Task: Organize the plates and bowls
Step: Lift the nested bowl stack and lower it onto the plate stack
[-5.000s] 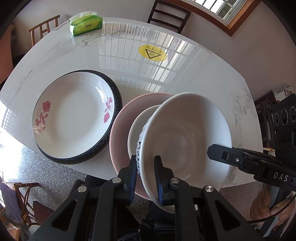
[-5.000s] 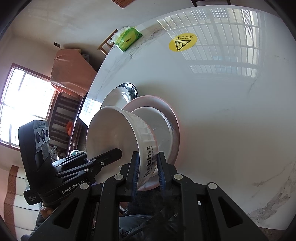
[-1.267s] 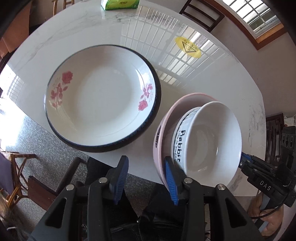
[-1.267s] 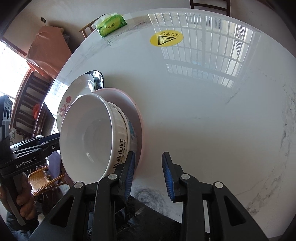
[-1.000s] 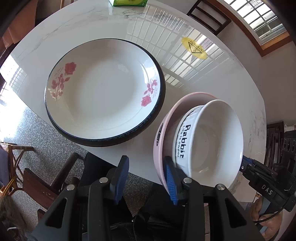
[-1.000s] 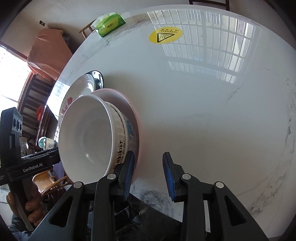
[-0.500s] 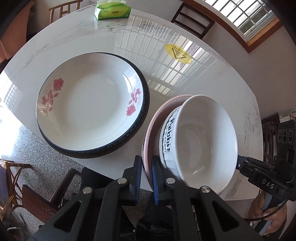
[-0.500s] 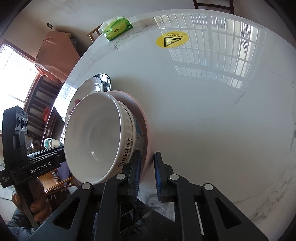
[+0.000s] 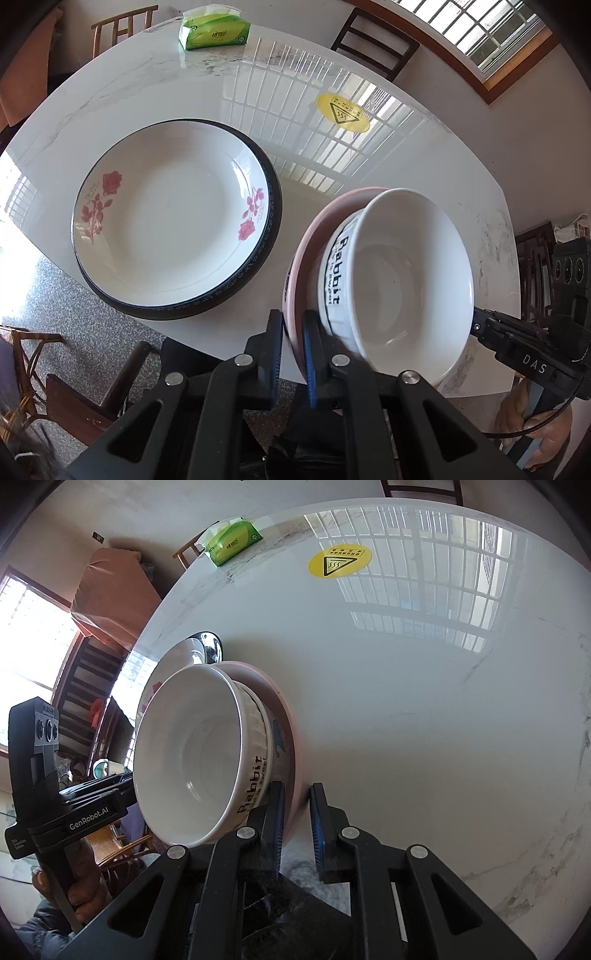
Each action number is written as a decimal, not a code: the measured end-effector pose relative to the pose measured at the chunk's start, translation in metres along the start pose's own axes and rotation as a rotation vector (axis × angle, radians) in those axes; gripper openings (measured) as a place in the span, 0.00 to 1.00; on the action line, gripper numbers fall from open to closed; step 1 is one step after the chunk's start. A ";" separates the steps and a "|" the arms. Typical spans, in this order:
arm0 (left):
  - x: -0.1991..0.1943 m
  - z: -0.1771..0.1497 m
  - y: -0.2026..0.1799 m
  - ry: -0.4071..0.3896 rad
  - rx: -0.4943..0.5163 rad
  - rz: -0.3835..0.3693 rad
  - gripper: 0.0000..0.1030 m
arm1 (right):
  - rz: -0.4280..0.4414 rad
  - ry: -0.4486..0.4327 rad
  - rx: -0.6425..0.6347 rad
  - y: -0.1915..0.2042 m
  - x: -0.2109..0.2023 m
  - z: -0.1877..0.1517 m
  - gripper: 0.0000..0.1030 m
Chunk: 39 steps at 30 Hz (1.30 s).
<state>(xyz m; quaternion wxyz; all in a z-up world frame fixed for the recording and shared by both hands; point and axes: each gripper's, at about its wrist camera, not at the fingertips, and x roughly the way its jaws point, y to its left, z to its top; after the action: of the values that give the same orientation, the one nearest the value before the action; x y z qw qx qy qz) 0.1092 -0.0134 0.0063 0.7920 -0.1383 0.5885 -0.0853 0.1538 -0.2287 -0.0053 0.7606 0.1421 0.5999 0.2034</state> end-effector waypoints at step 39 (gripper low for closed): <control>-0.092 0.036 0.075 -0.163 -0.115 0.058 0.10 | 0.101 -0.041 -0.089 0.084 -0.003 0.040 0.15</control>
<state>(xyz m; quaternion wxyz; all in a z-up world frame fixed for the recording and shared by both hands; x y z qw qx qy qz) 0.1150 0.0888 0.0755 0.8302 -0.1728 0.5297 -0.0170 0.1806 -0.1550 0.0459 0.7670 0.1424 0.5668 0.2648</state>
